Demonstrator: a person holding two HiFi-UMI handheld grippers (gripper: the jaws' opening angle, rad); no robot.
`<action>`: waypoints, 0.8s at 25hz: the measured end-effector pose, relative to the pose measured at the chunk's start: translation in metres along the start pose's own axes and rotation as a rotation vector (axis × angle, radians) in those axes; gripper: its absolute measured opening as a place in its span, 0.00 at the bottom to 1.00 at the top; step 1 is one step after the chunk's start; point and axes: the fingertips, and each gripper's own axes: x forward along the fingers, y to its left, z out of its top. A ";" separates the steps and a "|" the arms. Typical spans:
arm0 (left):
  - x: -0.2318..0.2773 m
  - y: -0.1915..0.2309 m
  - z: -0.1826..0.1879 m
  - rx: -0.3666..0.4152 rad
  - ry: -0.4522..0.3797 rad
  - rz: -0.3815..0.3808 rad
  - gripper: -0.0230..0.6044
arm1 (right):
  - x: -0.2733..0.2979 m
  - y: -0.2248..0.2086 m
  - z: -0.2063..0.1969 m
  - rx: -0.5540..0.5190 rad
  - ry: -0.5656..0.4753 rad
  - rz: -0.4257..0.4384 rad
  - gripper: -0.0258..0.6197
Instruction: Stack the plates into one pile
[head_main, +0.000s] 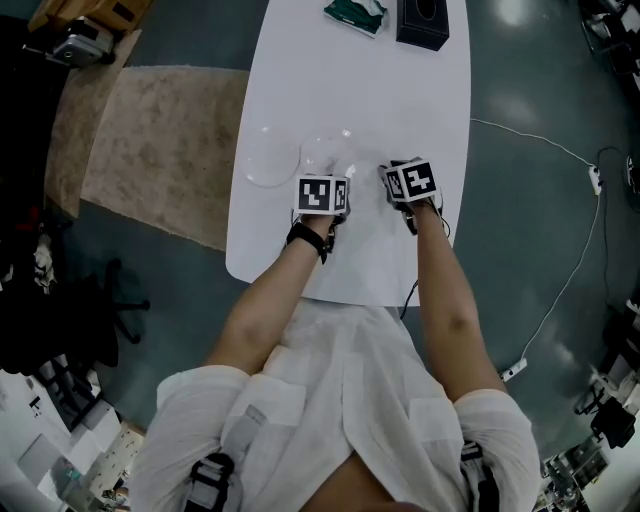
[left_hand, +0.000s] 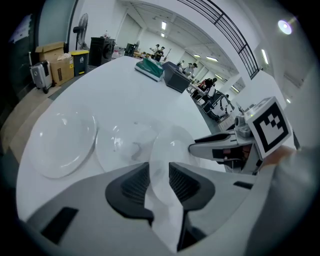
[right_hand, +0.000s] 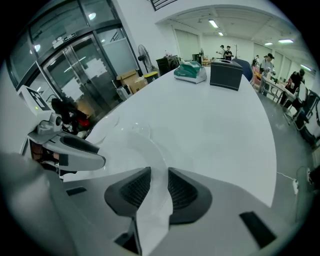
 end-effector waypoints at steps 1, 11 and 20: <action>-0.002 0.002 0.003 -0.007 -0.005 0.001 0.23 | 0.000 0.002 0.004 -0.003 0.005 -0.005 0.24; -0.023 0.058 0.036 -0.078 -0.044 0.018 0.25 | 0.024 0.038 0.062 -0.072 0.017 -0.017 0.24; -0.024 0.078 0.045 -0.081 -0.058 -0.032 0.30 | 0.040 0.048 0.076 -0.071 0.008 -0.049 0.24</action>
